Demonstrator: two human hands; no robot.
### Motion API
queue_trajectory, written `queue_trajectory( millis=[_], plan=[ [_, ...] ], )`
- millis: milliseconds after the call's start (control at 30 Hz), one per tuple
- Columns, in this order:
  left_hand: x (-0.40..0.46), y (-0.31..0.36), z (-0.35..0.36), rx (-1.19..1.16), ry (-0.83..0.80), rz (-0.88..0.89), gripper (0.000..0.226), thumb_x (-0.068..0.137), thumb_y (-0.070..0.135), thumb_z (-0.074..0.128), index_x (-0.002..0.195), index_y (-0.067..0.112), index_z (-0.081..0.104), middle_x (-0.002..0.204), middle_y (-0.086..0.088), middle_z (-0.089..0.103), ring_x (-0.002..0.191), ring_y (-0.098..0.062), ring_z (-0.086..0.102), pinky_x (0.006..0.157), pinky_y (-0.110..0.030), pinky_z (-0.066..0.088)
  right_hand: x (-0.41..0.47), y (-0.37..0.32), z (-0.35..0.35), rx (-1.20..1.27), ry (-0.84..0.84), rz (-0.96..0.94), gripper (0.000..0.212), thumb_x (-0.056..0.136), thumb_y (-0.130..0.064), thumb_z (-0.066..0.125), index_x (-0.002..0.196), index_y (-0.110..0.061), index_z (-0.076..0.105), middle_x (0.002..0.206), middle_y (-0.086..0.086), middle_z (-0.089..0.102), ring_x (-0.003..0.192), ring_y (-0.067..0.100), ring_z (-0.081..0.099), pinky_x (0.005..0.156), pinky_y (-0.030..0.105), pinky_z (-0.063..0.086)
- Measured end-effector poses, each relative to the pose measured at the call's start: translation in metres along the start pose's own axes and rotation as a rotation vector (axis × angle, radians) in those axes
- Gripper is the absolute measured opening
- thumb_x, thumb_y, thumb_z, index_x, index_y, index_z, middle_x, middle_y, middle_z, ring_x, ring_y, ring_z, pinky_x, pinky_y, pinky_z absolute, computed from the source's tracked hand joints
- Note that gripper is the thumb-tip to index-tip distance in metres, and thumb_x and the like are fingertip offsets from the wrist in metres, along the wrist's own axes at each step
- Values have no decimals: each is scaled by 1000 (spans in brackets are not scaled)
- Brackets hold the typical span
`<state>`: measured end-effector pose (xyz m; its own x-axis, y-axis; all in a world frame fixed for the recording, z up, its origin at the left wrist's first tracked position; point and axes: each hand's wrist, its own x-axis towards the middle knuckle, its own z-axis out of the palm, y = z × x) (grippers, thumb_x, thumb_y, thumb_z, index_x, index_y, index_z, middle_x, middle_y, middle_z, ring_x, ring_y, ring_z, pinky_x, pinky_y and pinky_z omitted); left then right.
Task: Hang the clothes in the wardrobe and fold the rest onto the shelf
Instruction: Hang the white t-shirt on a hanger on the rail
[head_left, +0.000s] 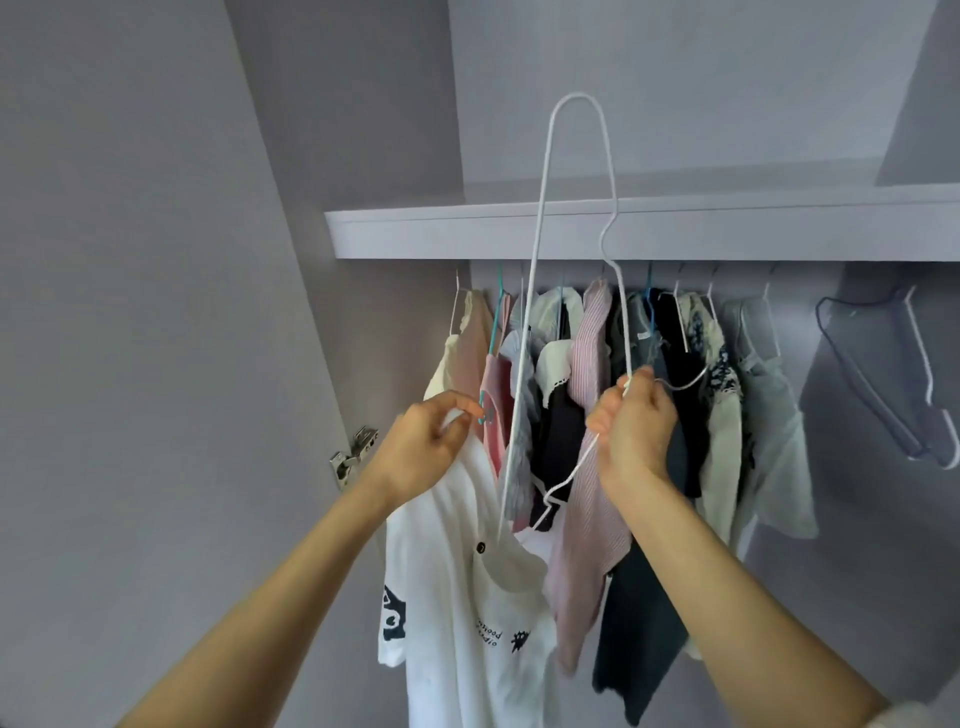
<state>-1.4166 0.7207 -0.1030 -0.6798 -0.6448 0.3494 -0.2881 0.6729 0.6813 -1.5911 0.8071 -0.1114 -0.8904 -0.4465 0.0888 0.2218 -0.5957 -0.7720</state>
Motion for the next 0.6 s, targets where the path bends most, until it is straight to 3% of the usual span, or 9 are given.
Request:
queue_trajectory(
  millis=[67,167,233,300,433,500,600],
  plan=[
    [-1,8,2,-29,-55,49,26,97,10,44,93,30,60,59,14,55,54,-18,42,58,-26,39,2,8,1,-26,-22,20,36,102,-18,30,66,-16,29,37,-13,24,32,3,18,34,14,17],
    [2,26,0,-120,-101,107,23,97,6,45,99,19,63,95,-22,64,79,-16,51,75,-25,40,3,26,-1,-89,-37,65,35,101,-14,31,66,-16,28,36,-13,24,31,2,20,32,14,19],
    [3,36,-7,-220,-61,135,22,96,3,46,98,16,63,100,-28,61,81,-14,49,74,-21,39,2,40,-8,-143,-36,85,35,100,-12,33,65,-16,28,37,-14,26,32,1,23,33,14,22],
    [5,41,-14,-330,14,134,19,95,5,49,96,17,64,96,-17,63,79,-13,51,72,-16,41,2,53,-19,-241,-23,61,35,99,-11,34,65,-16,30,41,-13,29,37,2,26,38,16,24],
    [7,35,-35,-472,127,18,14,94,11,54,94,20,64,75,9,61,70,-5,56,65,-15,47,10,60,-40,-549,-7,-101,31,97,-3,35,66,-11,38,62,6,41,62,18,38,57,26,35],
    [8,21,-45,-202,149,11,15,92,8,56,96,21,64,83,9,64,77,-8,59,72,-20,48,17,52,-45,-694,-35,-250,32,96,-1,37,66,-10,39,64,7,42,67,20,40,65,30,33],
    [7,-4,-50,384,71,-33,24,86,4,56,105,16,63,95,1,64,94,-26,60,75,-23,38,23,31,-47,-819,-140,-460,24,97,-2,39,73,-1,44,62,8,43,62,22,40,58,29,25]
  ],
)
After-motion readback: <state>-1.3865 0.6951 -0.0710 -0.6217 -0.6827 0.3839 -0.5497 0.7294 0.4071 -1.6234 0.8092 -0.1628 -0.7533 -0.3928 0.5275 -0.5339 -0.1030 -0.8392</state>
